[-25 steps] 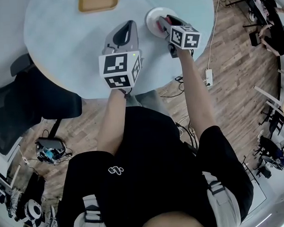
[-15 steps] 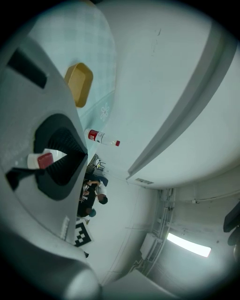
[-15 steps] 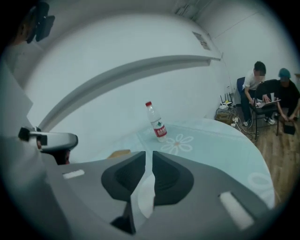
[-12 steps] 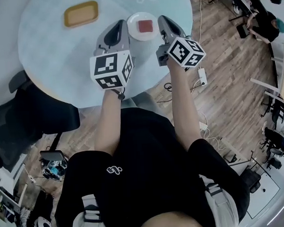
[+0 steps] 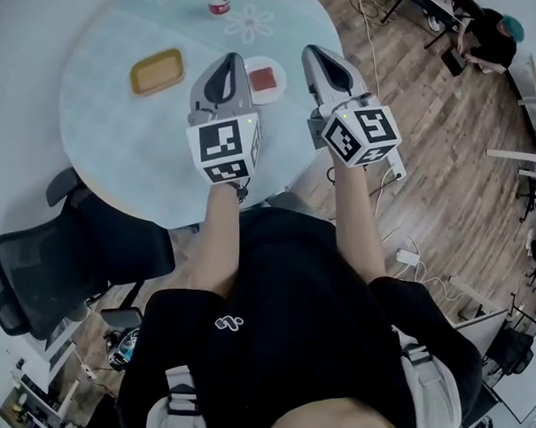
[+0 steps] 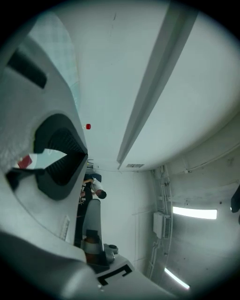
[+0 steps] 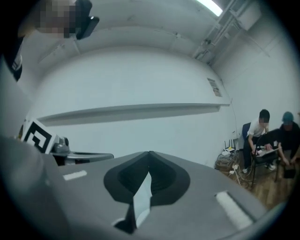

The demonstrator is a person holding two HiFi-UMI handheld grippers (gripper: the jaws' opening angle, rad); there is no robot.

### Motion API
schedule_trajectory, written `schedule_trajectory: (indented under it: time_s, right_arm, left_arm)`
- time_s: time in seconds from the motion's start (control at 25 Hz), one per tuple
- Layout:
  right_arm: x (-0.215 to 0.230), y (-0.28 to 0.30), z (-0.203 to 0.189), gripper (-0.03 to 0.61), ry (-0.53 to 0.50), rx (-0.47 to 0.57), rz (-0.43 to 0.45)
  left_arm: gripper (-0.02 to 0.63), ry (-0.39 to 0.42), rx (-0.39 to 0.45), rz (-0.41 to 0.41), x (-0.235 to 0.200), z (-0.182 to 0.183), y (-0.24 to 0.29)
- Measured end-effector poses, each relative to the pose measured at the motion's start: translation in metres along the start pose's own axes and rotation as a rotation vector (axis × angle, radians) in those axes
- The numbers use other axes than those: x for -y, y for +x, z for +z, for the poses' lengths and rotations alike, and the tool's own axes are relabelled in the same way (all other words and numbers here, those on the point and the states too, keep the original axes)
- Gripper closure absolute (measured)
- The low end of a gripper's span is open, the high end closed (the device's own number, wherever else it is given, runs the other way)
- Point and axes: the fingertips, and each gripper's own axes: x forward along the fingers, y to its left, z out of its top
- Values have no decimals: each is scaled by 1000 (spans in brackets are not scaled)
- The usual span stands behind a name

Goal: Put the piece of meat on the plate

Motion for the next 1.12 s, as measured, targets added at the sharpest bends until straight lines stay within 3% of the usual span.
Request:
schedule_trajectory:
  time_s: [0.32, 1.12]
  right_arm:
    - [5, -6, 8, 569, -63, -19, -10]
    - [9, -12, 14, 569, -88, -8, 1]
  left_arm:
    - [617, 43, 22, 60, -10, 18, -18]
    - [617, 43, 27, 62, -3, 19, -24]
